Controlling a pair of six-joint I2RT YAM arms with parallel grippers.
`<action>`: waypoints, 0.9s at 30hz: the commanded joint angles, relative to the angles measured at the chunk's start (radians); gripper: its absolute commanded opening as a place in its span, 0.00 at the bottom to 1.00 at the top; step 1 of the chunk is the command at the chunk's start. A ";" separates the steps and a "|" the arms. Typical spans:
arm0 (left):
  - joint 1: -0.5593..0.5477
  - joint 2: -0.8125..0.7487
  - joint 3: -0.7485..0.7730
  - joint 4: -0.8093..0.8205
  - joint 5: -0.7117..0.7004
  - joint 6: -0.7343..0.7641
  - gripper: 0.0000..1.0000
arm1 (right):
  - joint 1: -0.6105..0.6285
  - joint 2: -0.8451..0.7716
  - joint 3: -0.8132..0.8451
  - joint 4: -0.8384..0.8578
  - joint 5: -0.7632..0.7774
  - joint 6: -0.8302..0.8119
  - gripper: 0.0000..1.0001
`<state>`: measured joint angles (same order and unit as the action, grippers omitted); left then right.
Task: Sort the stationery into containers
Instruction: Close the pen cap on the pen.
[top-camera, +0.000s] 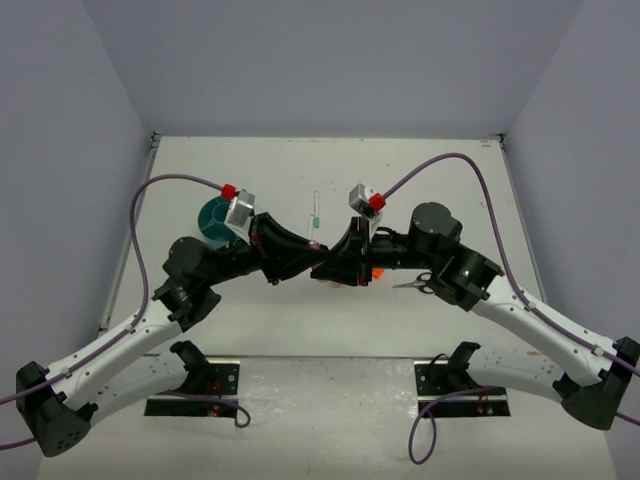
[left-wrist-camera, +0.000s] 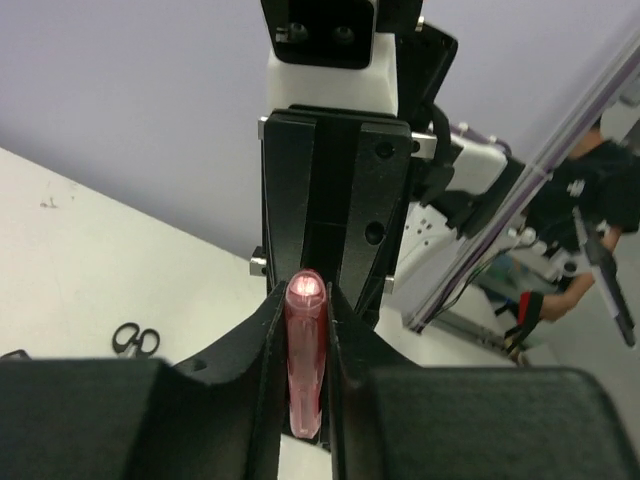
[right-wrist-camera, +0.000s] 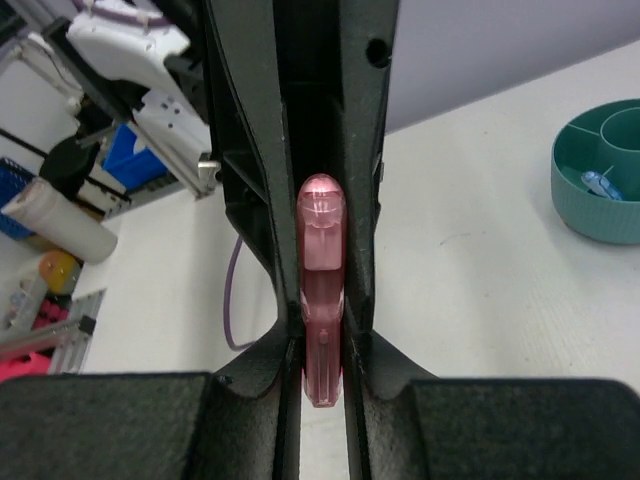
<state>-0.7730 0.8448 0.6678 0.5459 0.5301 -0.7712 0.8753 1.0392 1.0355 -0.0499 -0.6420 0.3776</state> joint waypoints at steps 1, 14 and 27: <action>-0.028 0.005 0.068 -0.270 0.204 0.140 0.33 | -0.002 -0.096 0.000 -0.077 -0.043 -0.173 0.00; -0.029 0.008 0.105 -0.228 0.274 0.127 0.64 | -0.001 -0.078 0.045 -0.316 -0.050 -0.273 0.00; -0.028 0.058 0.172 -0.307 0.217 0.192 0.42 | 0.016 -0.071 0.044 -0.401 -0.104 -0.309 0.00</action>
<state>-0.7998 0.8853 0.7971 0.2738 0.7667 -0.6097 0.8818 0.9992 1.0458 -0.4367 -0.7241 0.0944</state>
